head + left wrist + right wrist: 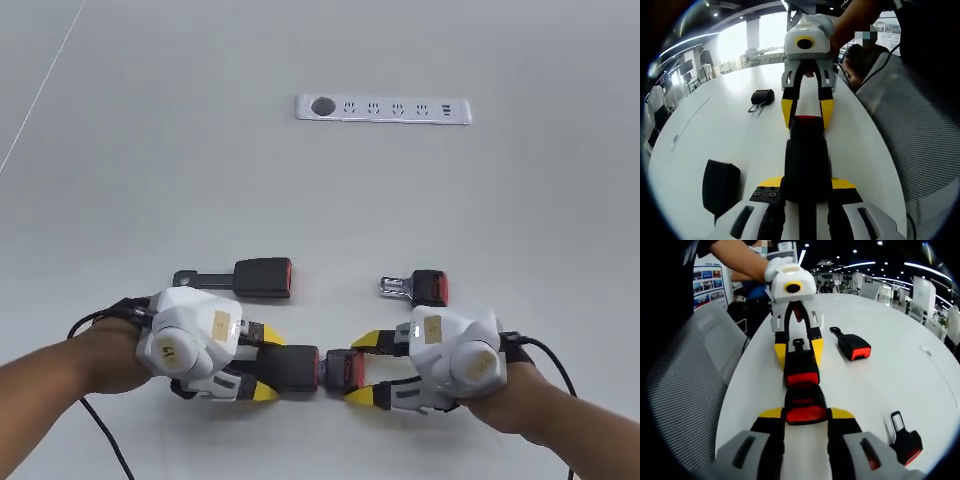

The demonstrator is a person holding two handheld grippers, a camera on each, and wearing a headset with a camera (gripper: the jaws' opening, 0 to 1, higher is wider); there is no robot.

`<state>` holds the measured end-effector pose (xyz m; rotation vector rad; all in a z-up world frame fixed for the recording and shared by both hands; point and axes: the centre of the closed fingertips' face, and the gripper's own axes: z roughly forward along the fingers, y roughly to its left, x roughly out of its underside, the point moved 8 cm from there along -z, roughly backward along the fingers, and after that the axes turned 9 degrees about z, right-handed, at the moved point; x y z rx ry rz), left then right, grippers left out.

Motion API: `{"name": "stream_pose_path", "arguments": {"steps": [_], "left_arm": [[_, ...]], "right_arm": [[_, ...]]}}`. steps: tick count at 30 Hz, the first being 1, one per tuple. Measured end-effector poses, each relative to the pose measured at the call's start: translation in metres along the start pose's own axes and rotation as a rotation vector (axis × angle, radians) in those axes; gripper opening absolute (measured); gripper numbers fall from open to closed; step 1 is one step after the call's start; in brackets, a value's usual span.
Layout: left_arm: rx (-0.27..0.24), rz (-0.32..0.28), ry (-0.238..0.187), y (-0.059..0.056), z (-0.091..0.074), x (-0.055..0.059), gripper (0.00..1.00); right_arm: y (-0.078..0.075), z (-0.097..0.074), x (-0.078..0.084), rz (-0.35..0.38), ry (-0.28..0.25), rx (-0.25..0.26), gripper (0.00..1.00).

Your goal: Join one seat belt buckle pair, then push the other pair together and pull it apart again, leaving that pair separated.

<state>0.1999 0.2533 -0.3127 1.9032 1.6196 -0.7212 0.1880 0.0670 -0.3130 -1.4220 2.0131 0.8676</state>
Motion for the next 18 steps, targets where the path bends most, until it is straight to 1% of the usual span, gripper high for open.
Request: {"name": "stream_pose_path", "arguments": {"steps": [6, 14, 16, 18], "left_arm": [[0.0, 0.001, -0.007, 0.0003, 0.0008, 0.002, 0.32], [0.0, 0.001, -0.011, -0.0004, 0.0009, -0.0006, 0.32], [0.003, 0.004, -0.009, -0.0001, 0.0011, 0.0005, 0.32], [0.004, -0.005, -0.011, -0.0003, 0.0009, -0.0011, 0.32]], "right_arm": [[-0.0002, -0.0007, 0.0016, 0.012, -0.017, -0.003, 0.32], [0.0006, -0.0008, 0.0025, 0.02, -0.025, -0.005, 0.32], [0.0007, -0.0009, 0.0025, 0.02, -0.025, -0.006, 0.32], [0.0007, -0.001, 0.0029, 0.025, -0.026, -0.006, 0.32]]}}
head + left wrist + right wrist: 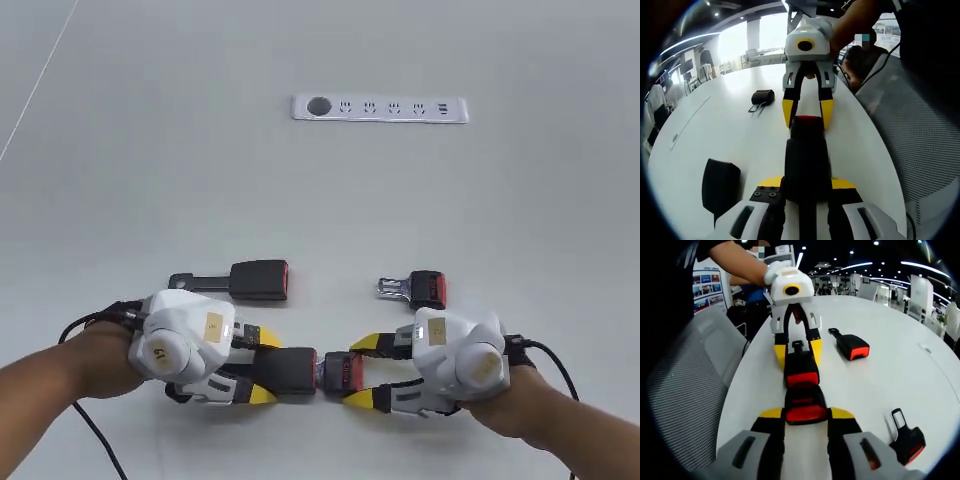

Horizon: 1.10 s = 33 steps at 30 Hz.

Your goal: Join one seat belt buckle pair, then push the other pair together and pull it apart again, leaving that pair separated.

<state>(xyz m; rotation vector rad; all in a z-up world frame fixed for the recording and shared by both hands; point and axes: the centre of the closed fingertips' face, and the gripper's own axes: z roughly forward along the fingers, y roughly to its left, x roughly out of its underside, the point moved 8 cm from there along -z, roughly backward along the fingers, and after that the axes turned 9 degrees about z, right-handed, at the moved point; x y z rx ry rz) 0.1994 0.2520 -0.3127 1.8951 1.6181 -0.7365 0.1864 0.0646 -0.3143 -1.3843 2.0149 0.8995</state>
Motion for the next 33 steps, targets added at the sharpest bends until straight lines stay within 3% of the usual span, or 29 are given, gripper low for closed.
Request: {"name": "stream_pose_path", "arguments": {"steps": [5, 7, 8, 16, 18, 20, 21, 23, 26, 27, 28, 30, 33], "left_arm": [[0.003, 0.007, 0.005, 0.0, 0.0, 0.0, 0.33], [0.002, -0.025, 0.001, 0.0, 0.0, 0.0, 0.33], [-0.002, -0.007, 0.003, 0.0, 0.0, -0.001, 0.33], [-0.002, -0.014, 0.049, 0.0, 0.001, -0.006, 0.34], [-0.003, -0.083, 0.054, 0.0, 0.0, -0.007, 0.34], [-0.008, -0.106, 0.068, 0.001, 0.001, -0.009, 0.35], [-0.018, -0.133, 0.08, 0.001, 0.001, -0.01, 0.36], [-0.023, -0.16, 0.075, -0.001, 0.002, -0.014, 0.39], [-0.039, -0.172, 0.049, -0.003, -0.001, -0.019, 0.56], [-0.051, -0.216, 0.017, -0.003, -0.002, -0.023, 0.61], [-0.056, -0.223, 0.006, -0.003, -0.003, -0.026, 0.65], [-0.082, -0.206, 0.011, -0.002, -0.009, -0.031, 0.7], [-0.106, -0.203, -0.005, -0.003, -0.015, -0.034, 0.71]], "right_arm": [[0.0, 0.0, 0.0, 0.004, -0.001, 0.005, 0.32], [0.0, 0.001, 0.0, 0.0, 0.003, 0.005, 0.32], [0.0, 0.001, 0.0, 0.006, 0.002, 0.004, 0.33], [0.002, 0.002, -0.003, 0.011, 0.037, 0.01, 0.34], [0.003, 0.002, -0.005, -0.003, 0.053, 0.019, 0.35], [0.005, 0.003, -0.007, -0.019, 0.069, 0.035, 0.36], [0.005, 0.003, -0.008, 0.009, 0.071, 0.052, 0.37], [0.007, 0.002, -0.014, 0.101, 0.019, 0.071, 0.47], [0.007, -0.001, -0.021, 0.127, -0.023, 0.099, 0.74], [0.008, -0.004, -0.023, 0.118, -0.025, 0.113, 0.77], [0.009, -0.005, -0.023, 0.113, -0.026, 0.122, 0.77], [0.011, -0.009, -0.025, 0.116, -0.024, 0.132, 0.78], [0.013, -0.017, -0.03, 0.11, -0.042, 0.169, 0.8]]}}
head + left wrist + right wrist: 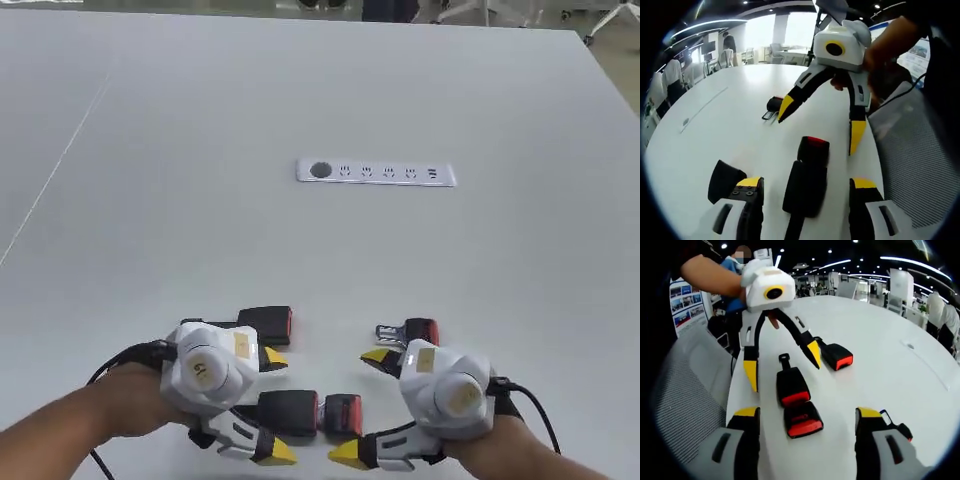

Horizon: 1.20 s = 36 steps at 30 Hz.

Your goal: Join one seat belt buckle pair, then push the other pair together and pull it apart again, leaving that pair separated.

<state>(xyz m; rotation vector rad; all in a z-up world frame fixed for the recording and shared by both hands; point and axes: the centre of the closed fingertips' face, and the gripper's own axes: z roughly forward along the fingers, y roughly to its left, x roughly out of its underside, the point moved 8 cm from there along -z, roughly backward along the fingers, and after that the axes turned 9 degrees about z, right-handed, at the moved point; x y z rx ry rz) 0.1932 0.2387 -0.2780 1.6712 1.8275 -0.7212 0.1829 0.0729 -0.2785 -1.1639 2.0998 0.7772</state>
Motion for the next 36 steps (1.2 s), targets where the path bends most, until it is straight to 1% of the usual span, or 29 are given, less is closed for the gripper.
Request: {"name": "stream_pose_path", "arguments": {"steps": [1, 2, 4, 5, 7, 10, 12, 14, 16, 18, 21, 22, 24, 25, 27, 30, 32, 36], "left_arm": [[-0.016, -0.02, -0.012, 0.0, -0.003, -0.002, 0.72], [-0.028, -0.026, -0.018, -0.001, -0.005, -0.003, 0.73], [-0.044, -0.031, -0.032, -0.003, -0.011, -0.006, 0.75], [-0.051, -0.041, -0.032, -0.005, -0.015, -0.008, 0.75], [-0.073, -0.035, -0.033, -0.007, -0.021, -0.009, 0.77], [-0.101, -0.038, -0.041, -0.005, -0.03, -0.011, 0.77], [-0.123, -0.037, -0.046, -0.002, -0.038, -0.013, 0.77], [-0.137, -0.028, -0.039, 0.001, -0.046, -0.015, 0.77], [-0.154, -0.014, -0.02, 0.006, -0.055, -0.015, 0.75], [-0.175, -0.008, -0.024, 0.011, -0.063, -0.016, 0.73], [-0.19, -0.01, -0.026, 0.02, -0.072, -0.016, 0.73], [-0.191, -0.009, -0.026, 0.021, -0.073, -0.016, 0.73], [-0.195, -0.004, -0.02, 0.026, -0.076, -0.015, 0.73], [-0.195, -0.001, -0.017, 0.029, -0.078, -0.015, 0.73], [-0.194, 0.0, -0.012, 0.034, -0.08, -0.015, 0.72], [-0.193, -0.002, -0.009, 0.04, -0.081, -0.013, 0.7], [-0.189, -0.001, -0.003, 0.045, -0.08, -0.012, 0.69], [-0.182, -0.003, 0.011, 0.061, -0.077, -0.005, 0.69]], "right_arm": [[0.001, -0.004, -0.002, 0.008, -0.008, 0.009, 0.8], [0.001, -0.006, -0.004, 0.014, -0.015, 0.014, 0.8], [0.003, -0.014, -0.008, 0.004, -0.027, 0.036, 0.8], [0.004, -0.017, -0.009, 0.002, -0.03, 0.042, 0.8], [0.004, -0.024, -0.011, -0.007, -0.034, 0.054, 0.8], [0.003, -0.031, -0.016, -0.024, -0.038, 0.068, 0.8], [-0.001, -0.039, -0.02, -0.025, -0.058, 0.083, 0.8], [-0.005, -0.046, -0.023, -0.027, -0.069, 0.099, 0.8], [-0.01, -0.052, -0.025, -0.038, -0.066, 0.111, 0.8], [-0.015, -0.059, -0.026, -0.046, -0.059, 0.121, 0.79], [-0.025, -0.067, -0.028, -0.039, -0.07, 0.137, 0.79], [-0.028, -0.068, -0.027, -0.035, -0.069, 0.14, 0.79], [-0.037, -0.072, -0.024, -0.035, -0.056, 0.151, 0.79], [-0.038, -0.072, -0.023, -0.034, -0.055, 0.152, 0.79], [-0.047, -0.077, -0.022, -0.027, -0.055, 0.154, 0.79], [-0.055, -0.078, -0.02, -0.031, -0.04, 0.15, 0.78], [-0.064, -0.078, -0.018, -0.027, -0.025, 0.145, 0.78], [-0.082, -0.077, -0.012, -0.014, -0.003, 0.133, 0.77]]}}
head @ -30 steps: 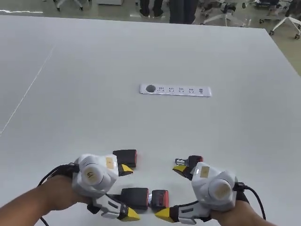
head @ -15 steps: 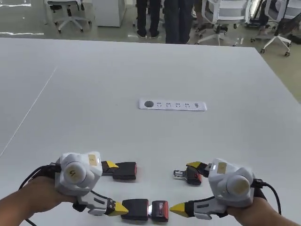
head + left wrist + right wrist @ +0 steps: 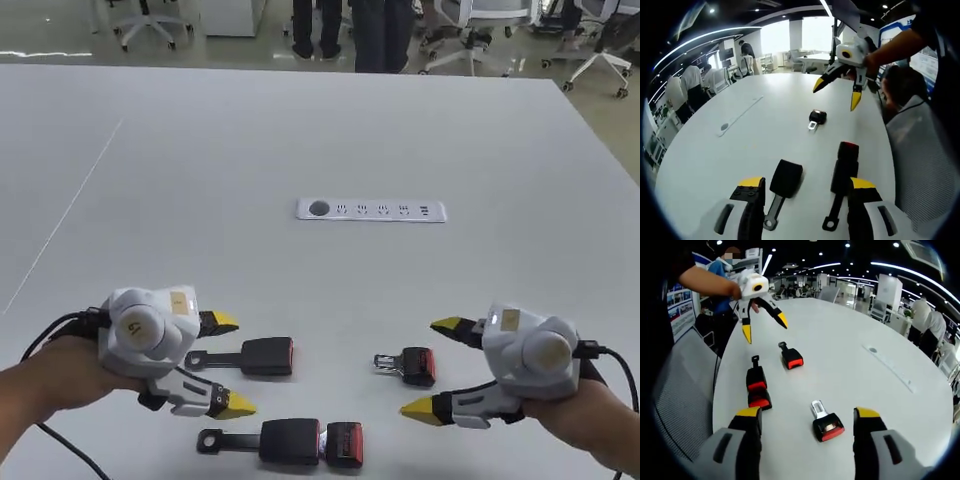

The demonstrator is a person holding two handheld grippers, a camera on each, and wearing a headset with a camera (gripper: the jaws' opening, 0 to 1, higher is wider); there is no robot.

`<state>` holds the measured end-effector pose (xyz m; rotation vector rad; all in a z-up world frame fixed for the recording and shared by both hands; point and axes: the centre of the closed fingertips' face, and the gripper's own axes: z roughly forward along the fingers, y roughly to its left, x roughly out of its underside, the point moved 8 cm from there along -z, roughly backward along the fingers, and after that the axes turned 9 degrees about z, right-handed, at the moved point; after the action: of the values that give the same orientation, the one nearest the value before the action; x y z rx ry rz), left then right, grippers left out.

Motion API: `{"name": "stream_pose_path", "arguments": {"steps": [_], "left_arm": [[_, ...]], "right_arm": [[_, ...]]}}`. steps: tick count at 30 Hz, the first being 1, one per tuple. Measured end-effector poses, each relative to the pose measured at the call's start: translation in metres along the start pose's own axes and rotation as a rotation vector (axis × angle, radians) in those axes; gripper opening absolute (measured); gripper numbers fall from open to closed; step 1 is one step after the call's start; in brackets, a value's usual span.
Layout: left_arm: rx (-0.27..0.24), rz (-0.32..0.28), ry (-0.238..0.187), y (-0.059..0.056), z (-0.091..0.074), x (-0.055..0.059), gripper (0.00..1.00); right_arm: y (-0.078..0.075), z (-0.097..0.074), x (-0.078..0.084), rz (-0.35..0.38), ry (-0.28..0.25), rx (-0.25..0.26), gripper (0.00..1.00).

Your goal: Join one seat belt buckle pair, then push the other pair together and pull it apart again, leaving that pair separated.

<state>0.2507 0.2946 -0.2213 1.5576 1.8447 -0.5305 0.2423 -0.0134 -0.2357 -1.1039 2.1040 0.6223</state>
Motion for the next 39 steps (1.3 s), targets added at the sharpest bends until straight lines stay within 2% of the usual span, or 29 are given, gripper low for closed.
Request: {"name": "stream_pose_path", "arguments": {"steps": [6, 8, 14, 17, 20, 24, 30, 32, 33, 35, 36, 37, 39], "left_arm": [[0.018, 0.005, 0.014, 0.013, 0.012, 0.007, 0.68], [0.025, 0.001, 0.022, 0.019, 0.019, 0.014, 0.68], [0.063, 0.026, 0.072, 0.022, 0.037, 0.029, 0.65], [0.07, 0.036, 0.083, 0.028, 0.045, 0.035, 0.65], [0.077, 0.033, 0.085, 0.035, 0.052, 0.038, 0.64], [0.085, 0.037, 0.088, 0.042, 0.061, 0.044, 0.62], [0.12, 0.076, 0.104, 0.04, 0.072, 0.047, 0.57], [0.134, 0.099, 0.122, 0.04, 0.075, 0.051, 0.56], [0.139, 0.122, 0.148, 0.04, 0.076, 0.053, 0.56], [0.142, 0.127, 0.147, 0.04, 0.077, 0.053, 0.54], [0.153, 0.126, 0.127, 0.041, 0.077, 0.051, 0.54], [0.149, 0.123, 0.129, 0.042, 0.076, 0.051, 0.53], [0.142, 0.121, 0.129, 0.045, 0.077, 0.051, 0.49]], "right_arm": [[-0.017, 0.006, 0.008, 0.006, 0.034, -0.024, 0.76], [-0.025, 0.01, 0.011, 0.01, 0.047, -0.036, 0.76], [-0.037, 0.023, 0.022, 0.006, 0.086, -0.082, 0.74], [-0.044, 0.029, 0.027, -0.008, 0.112, -0.104, 0.71], [-0.051, 0.034, 0.029, -0.004, 0.116, -0.119, 0.71], [-0.054, 0.04, 0.034, -0.011, 0.144, -0.152, 0.68], [-0.054, 0.046, 0.04, -0.024, 0.171, -0.181, 0.64], [-0.053, 0.047, 0.042, -0.037, 0.181, -0.189, 0.61], [-0.052, 0.047, 0.042, -0.043, 0.183, -0.193, 0.6], [-0.05, 0.049, 0.042, -0.065, 0.195, -0.197, 0.6], [-0.05, 0.05, 0.043, -0.073, 0.201, -0.196, 0.59], [-0.05, 0.051, 0.043, -0.076, 0.204, -0.196, 0.58], [-0.048, 0.051, 0.043, -0.074, 0.213, -0.202, 0.52]]}}
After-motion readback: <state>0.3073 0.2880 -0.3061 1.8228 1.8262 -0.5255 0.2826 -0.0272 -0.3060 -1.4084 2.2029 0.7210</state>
